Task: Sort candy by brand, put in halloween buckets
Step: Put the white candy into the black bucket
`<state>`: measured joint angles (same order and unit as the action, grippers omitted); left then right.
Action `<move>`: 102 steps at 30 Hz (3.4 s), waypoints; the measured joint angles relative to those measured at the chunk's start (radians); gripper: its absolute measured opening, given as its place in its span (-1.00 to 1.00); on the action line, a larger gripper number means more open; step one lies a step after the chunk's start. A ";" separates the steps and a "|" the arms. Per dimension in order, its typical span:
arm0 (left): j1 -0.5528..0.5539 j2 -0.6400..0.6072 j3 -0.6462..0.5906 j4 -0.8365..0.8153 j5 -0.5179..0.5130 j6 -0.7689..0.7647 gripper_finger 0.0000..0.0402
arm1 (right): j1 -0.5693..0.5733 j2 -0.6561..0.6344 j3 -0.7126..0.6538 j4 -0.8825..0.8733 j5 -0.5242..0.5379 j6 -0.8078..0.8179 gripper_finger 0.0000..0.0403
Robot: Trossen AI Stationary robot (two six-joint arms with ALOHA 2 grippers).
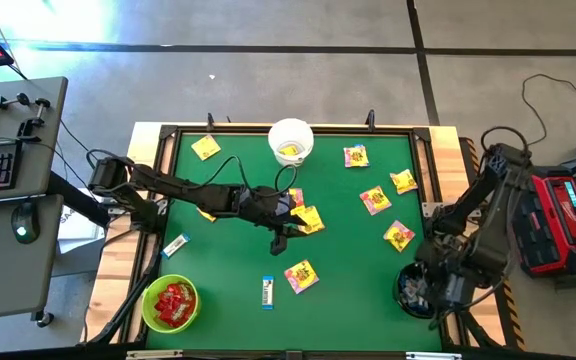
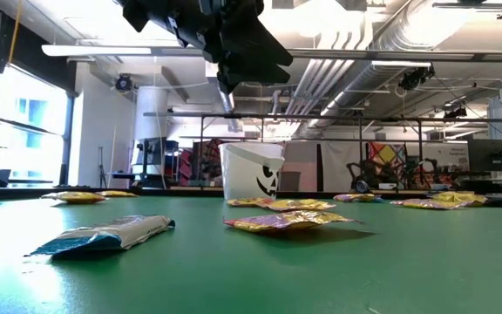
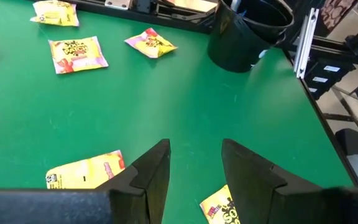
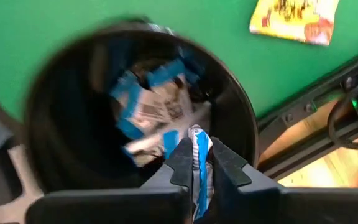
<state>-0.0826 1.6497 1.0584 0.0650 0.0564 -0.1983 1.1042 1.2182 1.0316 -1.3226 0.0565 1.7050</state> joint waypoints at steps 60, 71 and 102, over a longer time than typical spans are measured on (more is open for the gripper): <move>0.036 0.053 -0.135 0.324 -0.147 0.149 -0.76 | -1.503 -0.101 -0.433 1.027 0.402 -1.404 -1.00; 0.035 0.053 -0.135 0.320 -0.147 0.150 -0.76 | -1.751 0.036 -0.433 1.068 0.399 -1.398 -1.00; 0.034 0.053 -0.135 0.320 -0.151 0.175 -0.76 | -1.804 0.190 -0.433 1.298 0.151 -1.426 -1.00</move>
<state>-0.0485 1.7031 0.9234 0.3855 -0.0946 -0.0237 -0.6998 1.4082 0.5991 -0.0244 0.2077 0.2790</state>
